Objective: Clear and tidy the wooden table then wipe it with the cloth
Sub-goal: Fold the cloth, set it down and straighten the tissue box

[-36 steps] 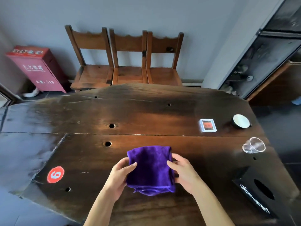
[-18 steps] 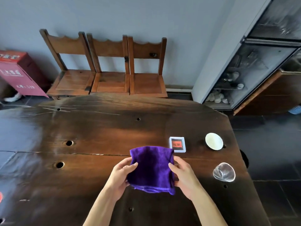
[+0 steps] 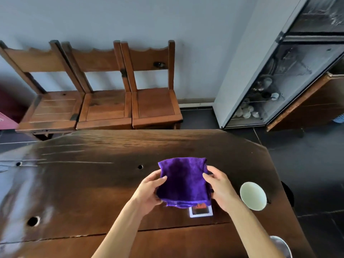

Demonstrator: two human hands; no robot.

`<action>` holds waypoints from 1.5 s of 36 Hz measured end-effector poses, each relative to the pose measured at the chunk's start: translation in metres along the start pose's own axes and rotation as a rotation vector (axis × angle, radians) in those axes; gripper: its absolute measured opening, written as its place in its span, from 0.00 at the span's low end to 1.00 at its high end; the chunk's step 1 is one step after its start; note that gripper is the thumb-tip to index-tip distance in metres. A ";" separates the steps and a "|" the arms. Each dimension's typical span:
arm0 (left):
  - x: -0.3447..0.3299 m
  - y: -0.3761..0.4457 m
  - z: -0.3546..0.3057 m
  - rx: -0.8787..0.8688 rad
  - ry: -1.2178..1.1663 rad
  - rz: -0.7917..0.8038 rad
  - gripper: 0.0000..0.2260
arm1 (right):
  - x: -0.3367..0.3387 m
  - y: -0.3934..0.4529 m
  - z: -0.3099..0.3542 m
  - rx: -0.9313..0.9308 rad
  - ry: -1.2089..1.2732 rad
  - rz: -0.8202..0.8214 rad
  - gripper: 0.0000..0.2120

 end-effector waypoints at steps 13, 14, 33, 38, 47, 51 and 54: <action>0.004 0.166 -0.036 0.081 0.006 -0.036 0.14 | 0.007 0.172 0.008 -0.066 -0.022 -0.121 0.16; 0.005 0.174 -0.034 0.090 0.022 -0.041 0.15 | 0.006 0.179 0.006 -0.072 -0.059 -0.130 0.17; 0.037 0.176 0.025 0.024 0.637 -0.429 0.17 | 0.024 0.149 -0.041 -0.034 -0.875 -0.250 0.18; 0.054 0.160 0.020 0.049 0.677 -0.517 0.20 | 0.042 0.140 -0.039 -0.131 -0.725 -0.188 0.23; 0.026 0.055 -0.039 -0.348 1.065 -0.605 0.20 | 0.048 0.060 0.034 0.293 -0.874 -0.221 0.23; 0.004 -0.012 -0.051 -0.542 1.243 -0.665 0.24 | 0.035 -0.006 0.061 0.562 -1.048 -0.297 0.25; -0.007 -0.054 -0.046 -0.580 1.381 -0.693 0.27 | 0.023 -0.061 0.071 0.721 -1.125 -0.339 0.30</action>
Point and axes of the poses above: each hand's wrist, its own y-axis towards the middle knuckle, its own x-axis out of the back of the hand, z = x × y, the point moved 8 cm from there along y, towards the middle knuckle, and after that the axes turned 11 degrees about y, right-handed, at the moved point
